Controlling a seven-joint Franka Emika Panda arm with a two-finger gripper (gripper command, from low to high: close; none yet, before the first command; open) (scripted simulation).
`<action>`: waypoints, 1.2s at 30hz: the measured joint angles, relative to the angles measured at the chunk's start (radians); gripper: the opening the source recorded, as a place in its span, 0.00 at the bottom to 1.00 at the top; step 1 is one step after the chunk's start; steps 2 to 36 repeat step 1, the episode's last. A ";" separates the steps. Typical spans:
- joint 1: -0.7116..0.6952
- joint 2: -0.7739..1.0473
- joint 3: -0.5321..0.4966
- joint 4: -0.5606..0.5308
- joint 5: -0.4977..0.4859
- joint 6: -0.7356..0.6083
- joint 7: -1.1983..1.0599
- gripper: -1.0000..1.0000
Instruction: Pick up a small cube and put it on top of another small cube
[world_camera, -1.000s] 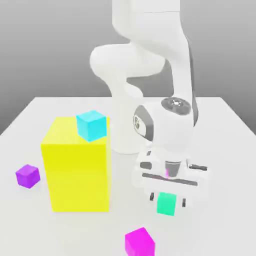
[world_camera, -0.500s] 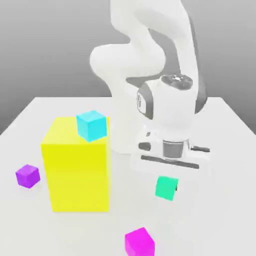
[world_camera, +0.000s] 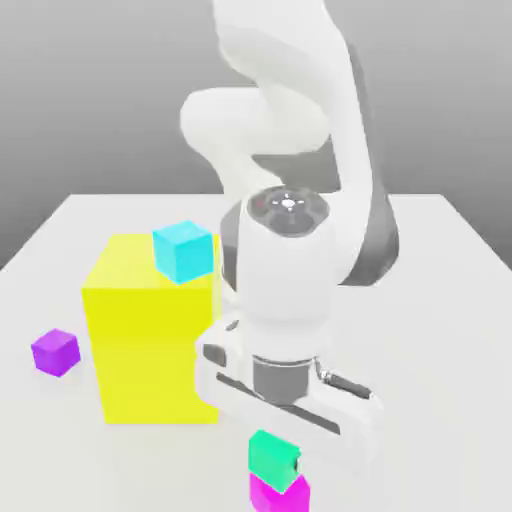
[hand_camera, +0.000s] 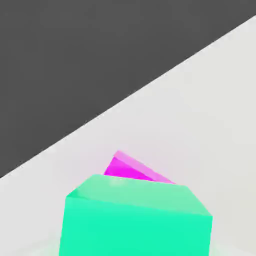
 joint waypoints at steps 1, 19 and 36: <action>0.000 0.000 0.000 0.000 0.000 0.000 0.000 1.00; 0.000 0.000 0.000 0.000 0.000 0.000 0.000 1.00; 0.000 0.000 0.000 0.000 0.000 0.000 0.000 1.00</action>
